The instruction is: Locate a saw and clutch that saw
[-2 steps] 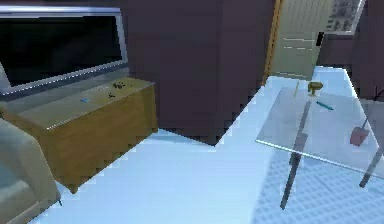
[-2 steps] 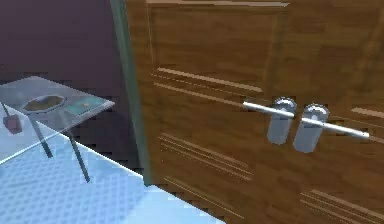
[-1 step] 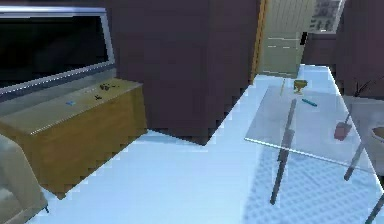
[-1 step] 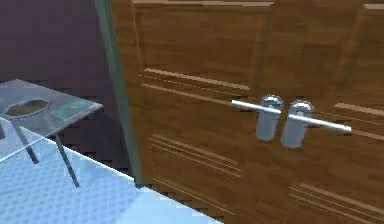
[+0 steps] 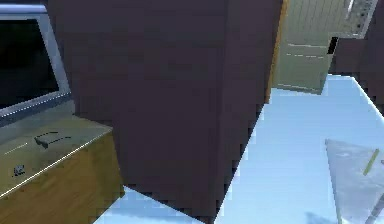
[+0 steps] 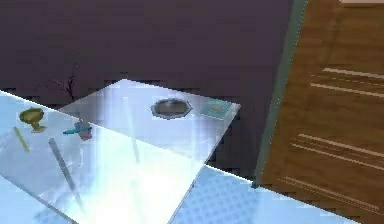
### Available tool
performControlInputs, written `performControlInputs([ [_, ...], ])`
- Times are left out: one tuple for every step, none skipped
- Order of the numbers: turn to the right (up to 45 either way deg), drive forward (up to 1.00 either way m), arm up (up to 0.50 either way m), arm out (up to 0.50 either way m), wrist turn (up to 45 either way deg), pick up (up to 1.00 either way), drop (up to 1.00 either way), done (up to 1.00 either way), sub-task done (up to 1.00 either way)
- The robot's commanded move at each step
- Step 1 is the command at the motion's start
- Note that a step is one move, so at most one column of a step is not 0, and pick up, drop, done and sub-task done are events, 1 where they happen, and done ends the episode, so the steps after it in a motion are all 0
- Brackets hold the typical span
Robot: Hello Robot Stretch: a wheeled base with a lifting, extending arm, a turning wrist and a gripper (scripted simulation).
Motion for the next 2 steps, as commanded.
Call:
performControlInputs([
  [24.0,0.0,0.0,0.0,0.0,0.0,0.0,0.0,0.0],
  [0.0,0.1,0.0,0.0,0.0,0.0,0.0,0.0,0.0],
])
